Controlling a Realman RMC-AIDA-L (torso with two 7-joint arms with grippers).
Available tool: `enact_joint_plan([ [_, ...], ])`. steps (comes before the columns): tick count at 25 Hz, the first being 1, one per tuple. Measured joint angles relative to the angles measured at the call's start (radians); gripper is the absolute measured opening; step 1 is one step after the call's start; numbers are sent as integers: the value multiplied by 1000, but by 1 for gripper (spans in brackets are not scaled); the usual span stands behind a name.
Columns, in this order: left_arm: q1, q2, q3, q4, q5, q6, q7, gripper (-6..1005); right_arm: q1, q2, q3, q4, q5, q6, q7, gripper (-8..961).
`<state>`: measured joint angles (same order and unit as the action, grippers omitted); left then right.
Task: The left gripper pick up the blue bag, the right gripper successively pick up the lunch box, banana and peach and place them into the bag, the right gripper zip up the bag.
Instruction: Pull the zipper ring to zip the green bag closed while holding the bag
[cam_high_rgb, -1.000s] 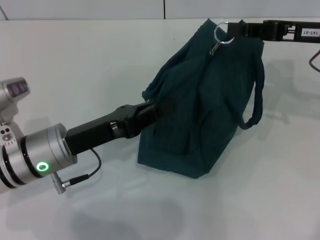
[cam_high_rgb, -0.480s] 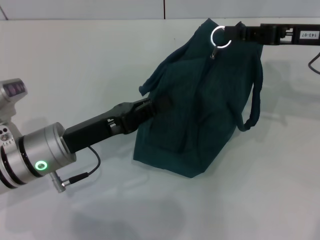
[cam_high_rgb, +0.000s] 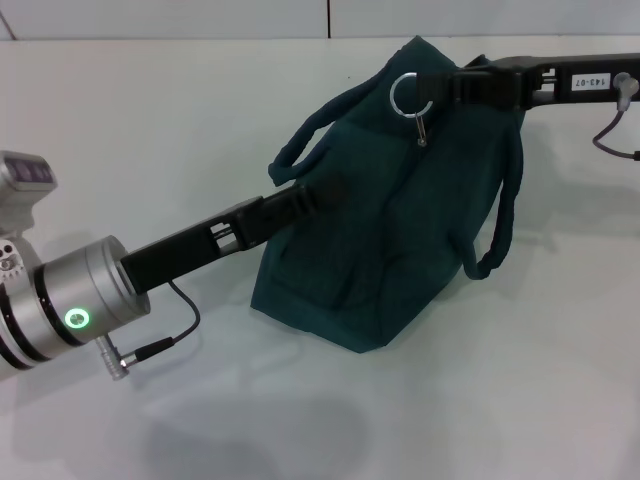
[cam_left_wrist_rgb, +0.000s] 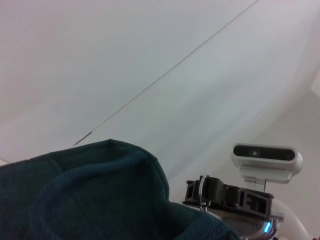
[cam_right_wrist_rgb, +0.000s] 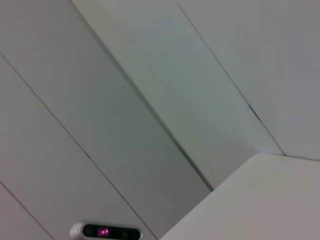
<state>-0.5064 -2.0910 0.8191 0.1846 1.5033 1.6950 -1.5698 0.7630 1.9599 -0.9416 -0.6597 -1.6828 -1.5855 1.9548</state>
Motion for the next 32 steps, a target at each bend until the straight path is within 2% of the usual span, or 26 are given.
enact_joint_plan([
  [8,-10,2,2,3,-25,4,-66,546,1,-2,-3,0,0,6,-13,2],
  [20,-47,1,3,3,-26,-63,-135,539,6,0,-3,0,0,6,-31,2],
  [32,-66,0,12,4,-17,-75,-137,533,-1,0,3,9,0,6,-42,2],
])
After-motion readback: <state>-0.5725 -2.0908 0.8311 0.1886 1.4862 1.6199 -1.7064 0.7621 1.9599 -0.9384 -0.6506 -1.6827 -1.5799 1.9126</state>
